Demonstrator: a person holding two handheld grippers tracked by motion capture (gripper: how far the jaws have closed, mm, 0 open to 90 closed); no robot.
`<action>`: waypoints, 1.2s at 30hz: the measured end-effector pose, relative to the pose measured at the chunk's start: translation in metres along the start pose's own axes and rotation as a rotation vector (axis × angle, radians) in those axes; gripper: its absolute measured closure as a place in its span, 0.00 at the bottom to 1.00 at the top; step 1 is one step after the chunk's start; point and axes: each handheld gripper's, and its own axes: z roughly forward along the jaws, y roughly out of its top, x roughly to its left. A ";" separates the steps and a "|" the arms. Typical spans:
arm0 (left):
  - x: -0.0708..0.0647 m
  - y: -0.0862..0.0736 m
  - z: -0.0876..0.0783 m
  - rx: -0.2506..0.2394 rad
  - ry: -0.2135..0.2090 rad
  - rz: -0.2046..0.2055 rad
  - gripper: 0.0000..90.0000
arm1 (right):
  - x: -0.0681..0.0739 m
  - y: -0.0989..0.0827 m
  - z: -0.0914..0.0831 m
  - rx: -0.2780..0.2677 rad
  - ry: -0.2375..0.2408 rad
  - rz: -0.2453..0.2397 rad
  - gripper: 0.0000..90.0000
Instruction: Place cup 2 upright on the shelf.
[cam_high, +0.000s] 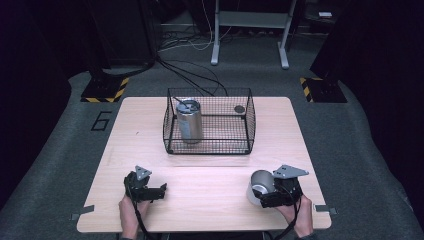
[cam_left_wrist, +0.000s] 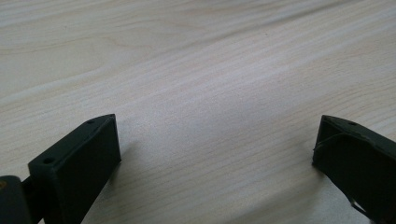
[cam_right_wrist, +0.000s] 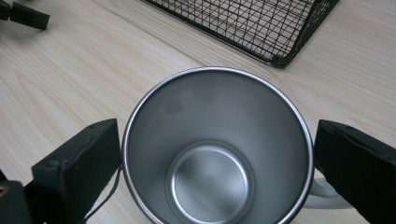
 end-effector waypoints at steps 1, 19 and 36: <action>0.000 0.000 0.000 0.000 0.000 0.000 0.00 | 0.000 0.000 0.000 0.003 -0.001 -0.003 0.02; 0.000 0.000 0.000 -0.003 0.001 -0.005 0.00 | 0.003 0.000 0.002 -0.007 -0.030 -0.019 0.05; -0.001 0.001 0.001 -0.002 0.003 -0.009 0.00 | 0.004 0.006 -0.004 -0.028 -0.032 -0.026 0.06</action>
